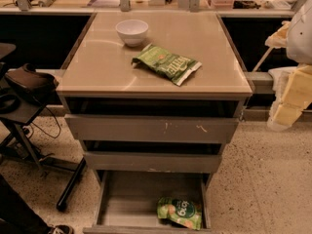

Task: Pick green rice chip bag from bottom drawer and place on counter

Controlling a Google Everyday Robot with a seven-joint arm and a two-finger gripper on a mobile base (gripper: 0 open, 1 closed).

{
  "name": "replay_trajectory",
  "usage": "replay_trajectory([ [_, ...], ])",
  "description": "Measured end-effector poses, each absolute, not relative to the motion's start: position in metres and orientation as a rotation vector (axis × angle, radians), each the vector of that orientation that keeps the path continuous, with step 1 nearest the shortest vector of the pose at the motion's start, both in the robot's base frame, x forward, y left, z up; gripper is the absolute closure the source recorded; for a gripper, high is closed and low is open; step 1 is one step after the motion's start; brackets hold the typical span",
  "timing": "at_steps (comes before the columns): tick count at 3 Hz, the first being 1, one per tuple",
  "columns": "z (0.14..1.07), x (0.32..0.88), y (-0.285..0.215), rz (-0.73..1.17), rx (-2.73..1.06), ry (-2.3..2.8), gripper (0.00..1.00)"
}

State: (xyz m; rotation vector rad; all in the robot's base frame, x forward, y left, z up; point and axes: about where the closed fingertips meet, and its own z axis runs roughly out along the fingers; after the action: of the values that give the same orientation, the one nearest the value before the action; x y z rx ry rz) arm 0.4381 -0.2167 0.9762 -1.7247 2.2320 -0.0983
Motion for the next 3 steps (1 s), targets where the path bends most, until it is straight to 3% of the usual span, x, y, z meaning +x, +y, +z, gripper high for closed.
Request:
replay_trajectory([
  [3, 0.942, 0.421, -0.197, 0.036, -1.730, 2.118, 0.00],
])
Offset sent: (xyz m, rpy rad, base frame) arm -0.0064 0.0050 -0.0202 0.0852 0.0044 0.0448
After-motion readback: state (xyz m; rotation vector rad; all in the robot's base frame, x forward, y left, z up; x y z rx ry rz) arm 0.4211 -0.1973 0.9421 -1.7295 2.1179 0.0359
